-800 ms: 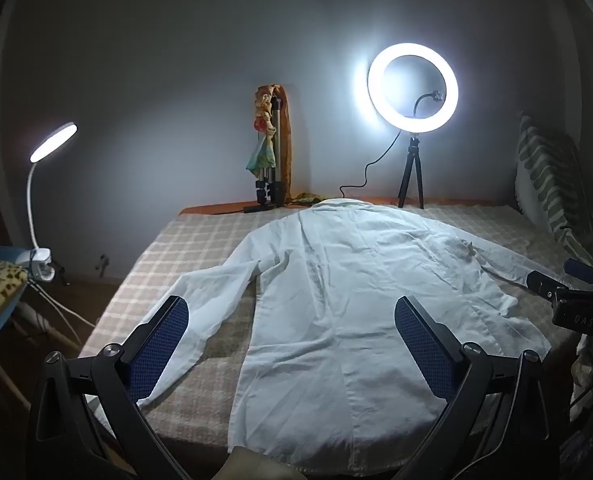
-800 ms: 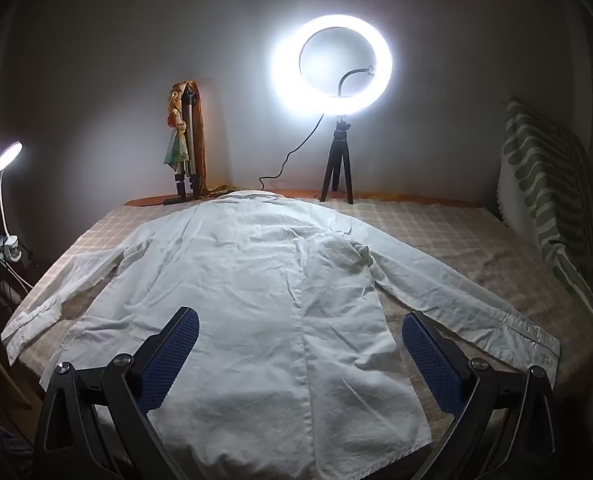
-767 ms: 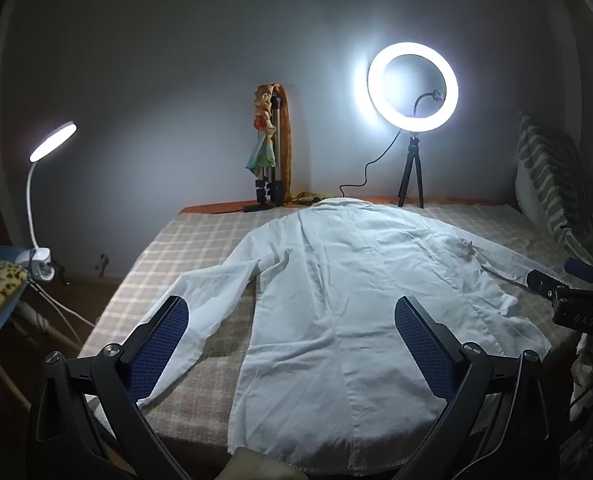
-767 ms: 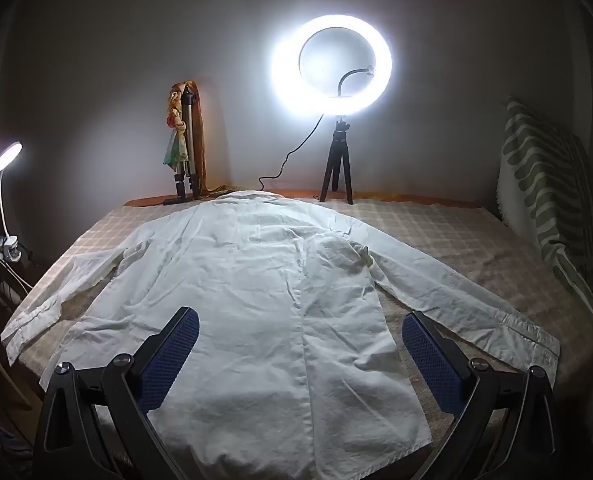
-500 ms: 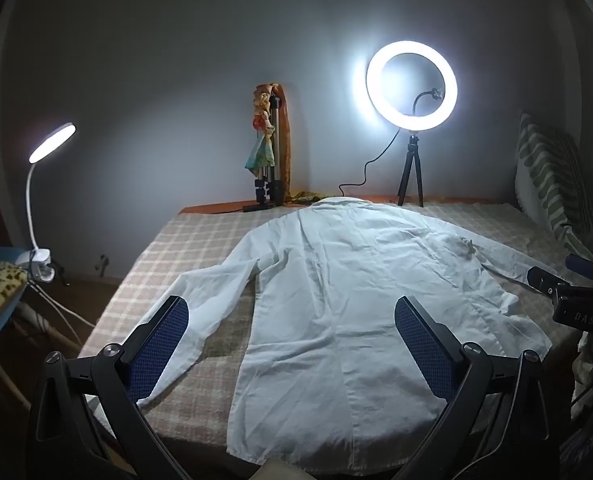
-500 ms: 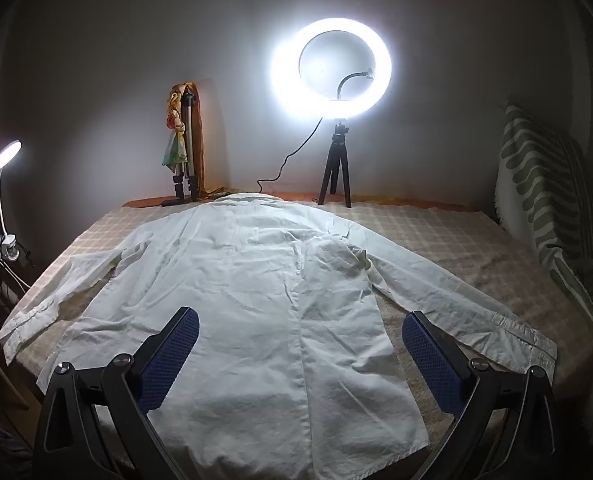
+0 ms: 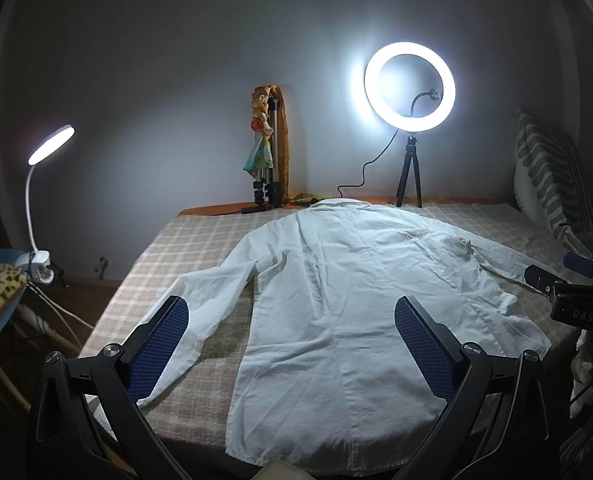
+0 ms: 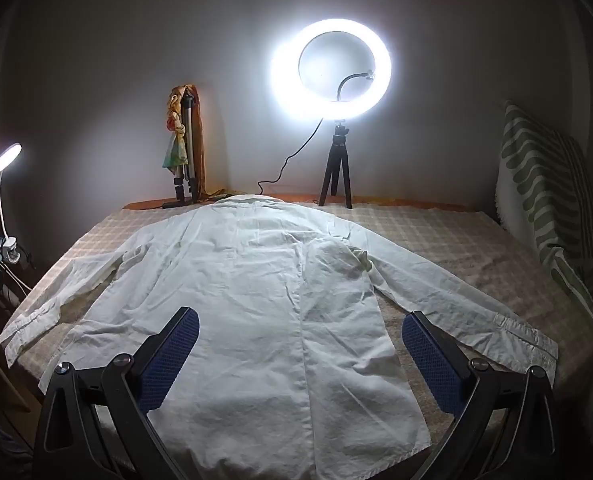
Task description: Fold small clothes
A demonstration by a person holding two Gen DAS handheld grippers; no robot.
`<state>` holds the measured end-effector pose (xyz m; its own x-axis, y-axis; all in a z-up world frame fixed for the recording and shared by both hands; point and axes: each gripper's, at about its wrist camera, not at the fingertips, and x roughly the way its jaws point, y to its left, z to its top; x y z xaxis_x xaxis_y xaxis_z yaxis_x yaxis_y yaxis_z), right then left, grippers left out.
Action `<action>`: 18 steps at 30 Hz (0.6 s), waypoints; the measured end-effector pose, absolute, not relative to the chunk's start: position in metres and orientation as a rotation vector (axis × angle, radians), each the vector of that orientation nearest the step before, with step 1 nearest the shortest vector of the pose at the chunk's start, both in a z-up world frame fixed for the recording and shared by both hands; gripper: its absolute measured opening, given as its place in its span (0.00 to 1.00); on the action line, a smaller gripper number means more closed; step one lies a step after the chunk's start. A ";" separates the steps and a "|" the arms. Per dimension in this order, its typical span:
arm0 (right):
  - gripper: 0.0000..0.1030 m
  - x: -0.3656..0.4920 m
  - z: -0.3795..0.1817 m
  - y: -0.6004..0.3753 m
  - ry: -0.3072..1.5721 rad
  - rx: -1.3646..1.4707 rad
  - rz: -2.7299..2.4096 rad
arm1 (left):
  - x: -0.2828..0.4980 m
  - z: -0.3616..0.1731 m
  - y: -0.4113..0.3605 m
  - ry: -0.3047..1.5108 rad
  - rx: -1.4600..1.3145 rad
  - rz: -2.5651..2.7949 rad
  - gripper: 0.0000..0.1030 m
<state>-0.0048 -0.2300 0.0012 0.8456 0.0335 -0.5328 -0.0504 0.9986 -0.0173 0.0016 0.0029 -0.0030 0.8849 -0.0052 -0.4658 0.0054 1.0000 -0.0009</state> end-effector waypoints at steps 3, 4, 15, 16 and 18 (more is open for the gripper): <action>1.00 -0.005 0.003 -0.229 0.559 -0.033 0.043 | 0.003 -0.004 0.006 0.488 -0.003 -0.007 1.00; 1.00 -0.005 0.003 -0.229 0.560 -0.031 0.044 | 0.004 -0.005 0.007 0.488 -0.004 -0.008 1.00; 1.00 -0.004 0.004 -0.228 0.567 -0.028 0.048 | 0.002 -0.001 0.007 0.481 0.003 -0.002 1.00; 1.00 -0.004 0.003 -0.227 0.567 -0.028 0.049 | 0.002 -0.001 0.008 0.481 0.003 -0.002 1.00; 1.00 -0.003 0.003 -0.227 0.566 -0.027 0.049 | 0.002 0.000 0.002 0.480 0.008 -0.002 1.00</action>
<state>-0.0030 -0.2270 0.0028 0.8427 0.0393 -0.5370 -0.0543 0.9984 -0.0122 0.0024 0.0018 -0.0004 0.8872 0.0001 -0.4614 0.0036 1.0000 0.0072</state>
